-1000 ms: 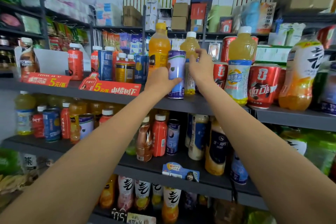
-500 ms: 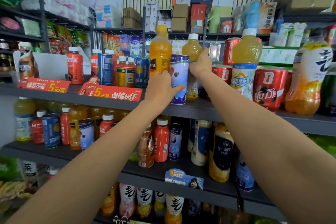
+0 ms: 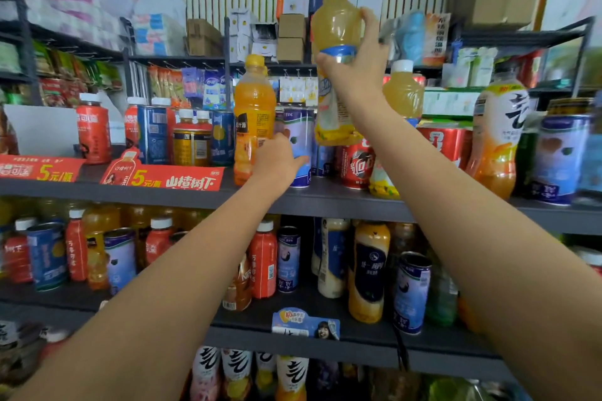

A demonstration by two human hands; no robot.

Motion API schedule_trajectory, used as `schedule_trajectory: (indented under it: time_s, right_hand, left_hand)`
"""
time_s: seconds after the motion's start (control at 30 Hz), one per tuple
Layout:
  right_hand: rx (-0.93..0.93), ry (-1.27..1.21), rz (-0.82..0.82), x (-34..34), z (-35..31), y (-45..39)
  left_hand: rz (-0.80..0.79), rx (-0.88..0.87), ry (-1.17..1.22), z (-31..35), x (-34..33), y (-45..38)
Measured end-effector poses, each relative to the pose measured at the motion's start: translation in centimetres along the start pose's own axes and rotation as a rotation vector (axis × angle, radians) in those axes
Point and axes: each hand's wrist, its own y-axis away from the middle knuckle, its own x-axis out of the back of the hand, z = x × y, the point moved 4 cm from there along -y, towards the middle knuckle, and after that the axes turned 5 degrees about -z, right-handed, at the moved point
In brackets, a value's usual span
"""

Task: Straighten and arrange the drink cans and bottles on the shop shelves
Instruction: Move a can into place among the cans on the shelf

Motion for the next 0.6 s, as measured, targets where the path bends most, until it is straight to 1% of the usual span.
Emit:
schedule_trajectory:
  time_s: [0.17,0.3,0.37,0.47,0.5,0.53,0.6]
  right_hand:
    - [-0.042,0.009,-0.074,0.1,2.0,1.2]
    - [-0.039,0.003,-0.11,0.3,3.5,1.5]
    - [-0.051,-0.009,-0.108,0.4,4.0,1.6]
    - [-0.077,-0.062,-0.093,0.3,4.3,1.9]
    - [-0.081,-0.074,-0.087,0.2,4.4,2.1]
    - [-0.087,-0.079,-0.078,0.1,4.4,2.3]
    - [-0.068,-0.105,-0.053,0.1,4.0,3.0]
  left_hand:
    - [-0.115,0.059,0.027,0.7,-2.0,-2.0]
    - [-0.173,0.05,0.228,0.9,-3.7,-3.3]
    - [-0.182,0.047,0.197,0.9,-4.0,-3.6]
    - [-0.135,0.043,0.075,1.4,-3.7,-3.3]
    - [-0.107,0.018,0.067,1.5,-3.5,-3.2]
    - [-0.07,-0.027,0.1,1.8,-2.9,-2.7]
    - [0.022,-0.118,0.311,1.6,-1.3,-0.9]
